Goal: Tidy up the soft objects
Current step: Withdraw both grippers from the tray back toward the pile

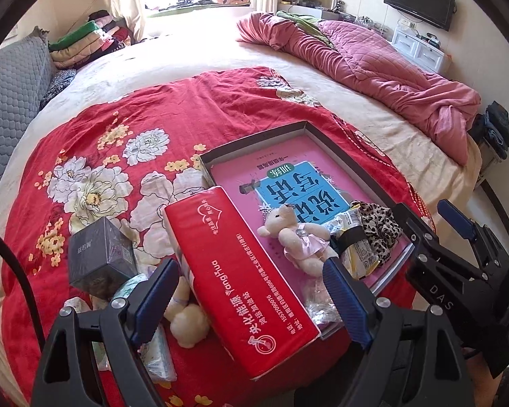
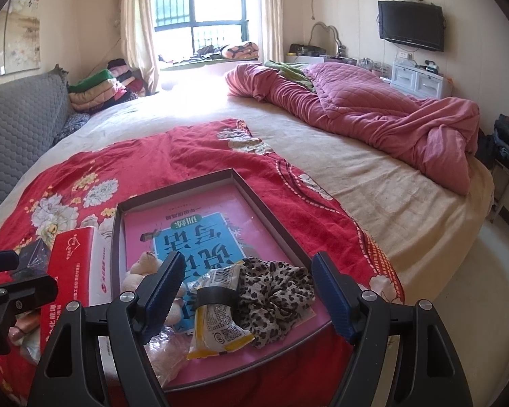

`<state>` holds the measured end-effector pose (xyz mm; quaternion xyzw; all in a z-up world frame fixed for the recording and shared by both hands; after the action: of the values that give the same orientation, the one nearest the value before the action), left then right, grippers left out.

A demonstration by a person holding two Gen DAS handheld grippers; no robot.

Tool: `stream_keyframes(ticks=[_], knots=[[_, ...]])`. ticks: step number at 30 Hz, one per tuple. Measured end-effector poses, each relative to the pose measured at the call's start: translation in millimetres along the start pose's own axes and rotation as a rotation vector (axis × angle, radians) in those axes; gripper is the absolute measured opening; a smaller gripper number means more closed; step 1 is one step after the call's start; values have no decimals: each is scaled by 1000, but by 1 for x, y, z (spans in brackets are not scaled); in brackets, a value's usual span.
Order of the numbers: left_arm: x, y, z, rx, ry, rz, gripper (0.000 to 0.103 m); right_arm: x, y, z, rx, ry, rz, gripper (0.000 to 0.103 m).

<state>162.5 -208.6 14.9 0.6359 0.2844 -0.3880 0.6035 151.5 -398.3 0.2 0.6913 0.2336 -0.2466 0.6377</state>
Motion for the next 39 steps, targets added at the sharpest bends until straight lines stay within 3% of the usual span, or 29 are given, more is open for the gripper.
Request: stream_keyframes(ticks=[14, 39], knots=[[-31, -14, -36, -63, 10, 34, 86, -33, 14, -44, -83, 56, 43, 78], [-72, -49, -117, -166, 142, 64, 86, -85, 11, -149, -251, 233, 59, 78]])
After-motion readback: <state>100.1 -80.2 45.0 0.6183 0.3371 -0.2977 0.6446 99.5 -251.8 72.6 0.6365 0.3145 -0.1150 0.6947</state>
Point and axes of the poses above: each gripper's, at about its wrist camera, not at the fingertips, and x roughly the way its jaws point, z to its right, y to its top, the point moved 4 cm from there along x, roughly the way its jaws point, and after that the axes turned 1 degree about y, right-handed, at the moved point
